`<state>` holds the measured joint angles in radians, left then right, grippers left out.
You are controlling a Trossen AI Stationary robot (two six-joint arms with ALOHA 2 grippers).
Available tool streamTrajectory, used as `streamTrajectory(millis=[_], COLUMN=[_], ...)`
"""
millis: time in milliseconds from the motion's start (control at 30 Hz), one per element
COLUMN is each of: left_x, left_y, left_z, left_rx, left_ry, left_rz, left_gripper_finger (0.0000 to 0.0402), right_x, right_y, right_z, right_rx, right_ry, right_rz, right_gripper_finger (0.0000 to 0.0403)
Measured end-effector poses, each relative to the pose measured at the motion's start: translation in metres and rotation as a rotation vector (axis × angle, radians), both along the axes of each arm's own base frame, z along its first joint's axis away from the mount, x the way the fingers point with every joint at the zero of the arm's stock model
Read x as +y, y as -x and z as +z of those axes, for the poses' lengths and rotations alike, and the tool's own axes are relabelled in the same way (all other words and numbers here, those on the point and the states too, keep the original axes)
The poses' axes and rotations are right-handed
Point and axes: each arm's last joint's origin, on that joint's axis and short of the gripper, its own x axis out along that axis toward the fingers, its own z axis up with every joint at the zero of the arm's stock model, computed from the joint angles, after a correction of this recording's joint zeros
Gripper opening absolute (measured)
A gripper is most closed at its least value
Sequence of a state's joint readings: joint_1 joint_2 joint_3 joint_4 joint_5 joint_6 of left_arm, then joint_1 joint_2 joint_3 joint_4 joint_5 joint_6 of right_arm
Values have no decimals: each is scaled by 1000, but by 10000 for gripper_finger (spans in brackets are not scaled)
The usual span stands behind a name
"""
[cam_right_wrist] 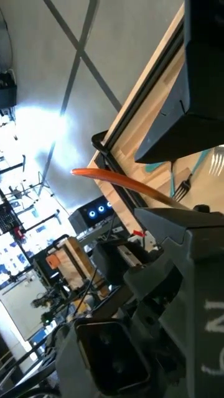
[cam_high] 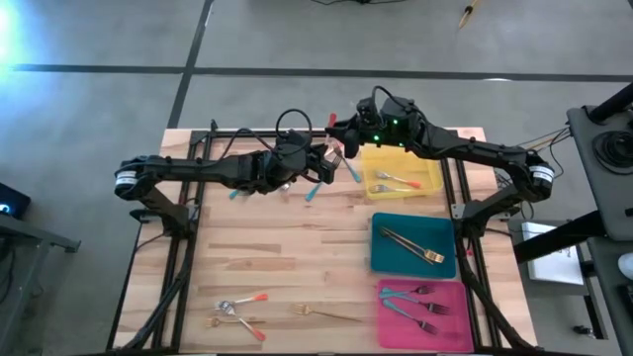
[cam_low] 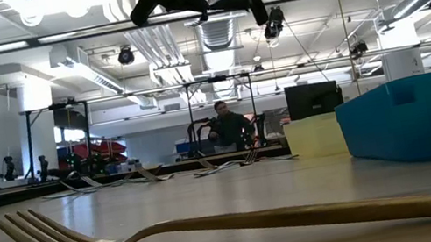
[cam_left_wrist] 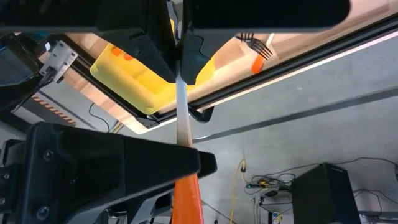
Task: Sort silverware by color (type)
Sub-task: Put the orange fork into the yellow bin
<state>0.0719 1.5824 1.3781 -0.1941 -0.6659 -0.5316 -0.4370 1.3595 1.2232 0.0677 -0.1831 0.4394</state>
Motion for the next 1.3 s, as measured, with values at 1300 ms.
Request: streamTrajectory(millis=[1300], left_x=[8], left_y=[-1], left_z=[2], left_rx=[-17], left_ry=[-10], left_rz=[-10], left_gripper_finger=[0], right_x=[-9], right_y=[-3], right_z=[-1], right_rx=[-6], right_ry=[24], right_rz=[-10], right_gripper_finger=[144])
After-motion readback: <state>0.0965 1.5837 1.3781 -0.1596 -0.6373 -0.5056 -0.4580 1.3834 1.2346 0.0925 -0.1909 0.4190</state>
